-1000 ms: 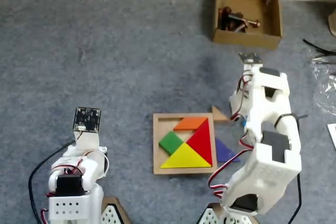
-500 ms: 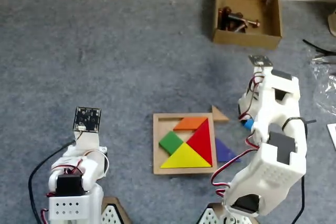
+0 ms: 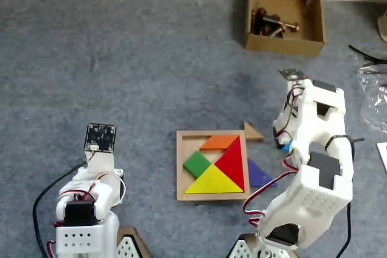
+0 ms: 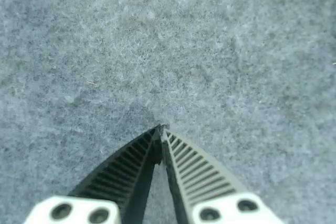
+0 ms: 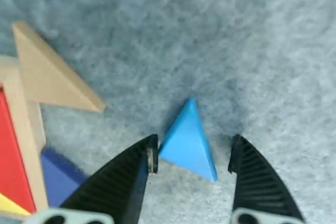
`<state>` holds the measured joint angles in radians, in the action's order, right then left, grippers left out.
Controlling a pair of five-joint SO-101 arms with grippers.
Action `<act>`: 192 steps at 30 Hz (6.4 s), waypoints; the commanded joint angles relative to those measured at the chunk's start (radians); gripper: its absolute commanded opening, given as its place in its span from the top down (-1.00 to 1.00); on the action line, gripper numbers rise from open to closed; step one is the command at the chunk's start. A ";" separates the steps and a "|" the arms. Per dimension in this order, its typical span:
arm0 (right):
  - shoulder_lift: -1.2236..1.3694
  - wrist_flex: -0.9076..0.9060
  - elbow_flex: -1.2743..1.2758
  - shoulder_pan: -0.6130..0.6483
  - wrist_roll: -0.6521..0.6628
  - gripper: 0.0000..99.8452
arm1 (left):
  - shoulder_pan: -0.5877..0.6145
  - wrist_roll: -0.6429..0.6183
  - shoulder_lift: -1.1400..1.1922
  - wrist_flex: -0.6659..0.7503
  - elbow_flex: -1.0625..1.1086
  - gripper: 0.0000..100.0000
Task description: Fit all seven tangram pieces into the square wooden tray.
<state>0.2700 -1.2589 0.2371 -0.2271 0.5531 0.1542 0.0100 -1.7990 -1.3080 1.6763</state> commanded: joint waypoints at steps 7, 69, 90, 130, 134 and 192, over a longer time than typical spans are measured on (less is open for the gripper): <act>-0.019 -0.019 -0.050 -0.004 0.097 0.57 | 0.010 -0.005 0.002 -0.005 0.021 0.99; -0.257 0.116 0.263 0.021 0.373 0.57 | 0.010 -0.005 0.002 -0.005 0.021 0.99; -0.259 0.114 0.266 0.021 0.365 0.58 | 0.010 -0.005 0.002 -0.005 0.021 0.99; -0.263 0.108 0.087 -0.047 0.365 0.95 | 0.010 -0.005 0.002 -0.005 0.021 0.99; -0.263 0.108 0.085 -0.053 0.364 0.80 | 0.010 -0.005 0.002 -0.005 0.021 0.99; -0.074 0.094 0.073 0.081 0.123 0.58 | 0.010 -0.005 0.002 -0.005 0.021 0.99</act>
<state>0.2010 -1.1561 0.3475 -0.1166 0.6790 0.1542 0.0100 -1.7990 -1.3080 1.6763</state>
